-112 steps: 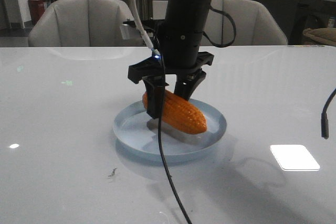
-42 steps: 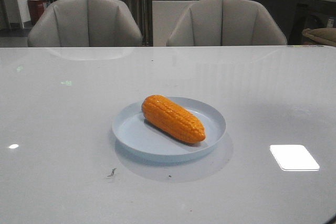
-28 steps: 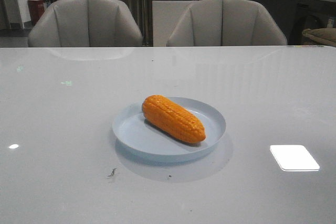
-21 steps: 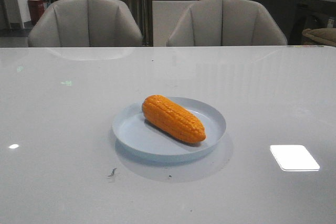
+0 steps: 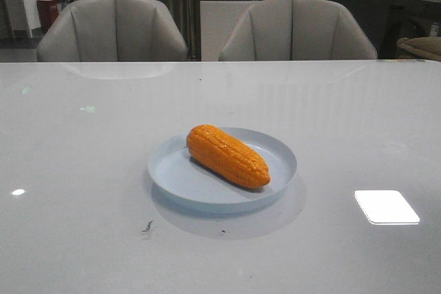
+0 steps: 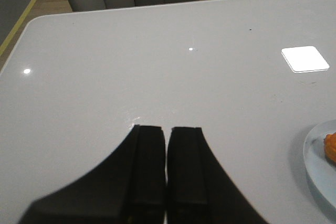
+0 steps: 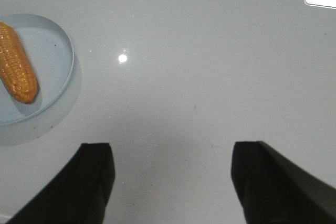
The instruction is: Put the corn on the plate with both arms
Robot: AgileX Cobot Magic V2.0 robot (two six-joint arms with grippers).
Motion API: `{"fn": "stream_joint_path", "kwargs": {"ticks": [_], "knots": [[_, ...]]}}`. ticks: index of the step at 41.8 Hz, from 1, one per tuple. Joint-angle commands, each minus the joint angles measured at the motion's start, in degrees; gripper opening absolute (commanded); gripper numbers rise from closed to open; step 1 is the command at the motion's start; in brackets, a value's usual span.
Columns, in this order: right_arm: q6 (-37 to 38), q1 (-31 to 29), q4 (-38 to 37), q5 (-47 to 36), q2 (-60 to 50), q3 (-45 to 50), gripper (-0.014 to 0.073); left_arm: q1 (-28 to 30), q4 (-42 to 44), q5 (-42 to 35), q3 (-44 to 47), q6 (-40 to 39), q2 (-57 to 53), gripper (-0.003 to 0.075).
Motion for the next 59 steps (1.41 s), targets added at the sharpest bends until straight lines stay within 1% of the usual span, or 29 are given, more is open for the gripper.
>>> {"fn": "stream_joint_path", "kwargs": {"ticks": [1,20,24,28,34,40,47,55,56,59], "knots": [[-0.83,-0.23,0.93,-3.13,-0.46,-1.38,0.057,0.13,-0.49,-4.48,-1.56,-0.49,-0.2,0.009],[-0.83,-0.23,0.93,-3.13,-0.46,-1.38,0.057,0.13,-0.38,-4.78,-1.56,-0.49,3.69,0.009],[-0.83,-0.23,0.93,-3.13,-0.46,-1.38,0.057,0.13,-0.38,-6.45,-0.86,-0.49,3.45,0.009],[-0.83,-0.23,0.93,-3.13,-0.46,-1.38,0.057,0.03,-0.98,-10.29,1.49,-0.49,0.37,0.009],[-0.83,-0.23,0.93,-3.13,-0.46,-1.38,0.057,0.14,-0.98,-16.71,8.37,-0.49,-8.18,0.009],[-0.83,-0.23,0.93,-3.13,-0.46,-1.38,0.057,0.33,0.82,-22.55,17.57,-0.49,-18.88,0.009],[-0.83,-0.23,0.93,-3.13,-0.46,-1.38,0.057,1.79,1.2,-25.93,28.22,-0.49,-31.52,0.009],[-0.83,-0.23,0.93,-3.13,-0.46,-1.38,0.057,2.51,0.63,-25.93,38.99,-0.49,-46.44,0.009],[-0.83,-0.23,0.93,-3.13,-0.46,-1.38,0.057,2.51,0.04,-26.62,40.12,-0.49,-47.08,0.009],[-0.83,-0.23,0.93,-2.77,-0.4,-1.33,0.057,2.51,-2.1,-32.28,44.12,-0.49,-44.96,0.009]]}}
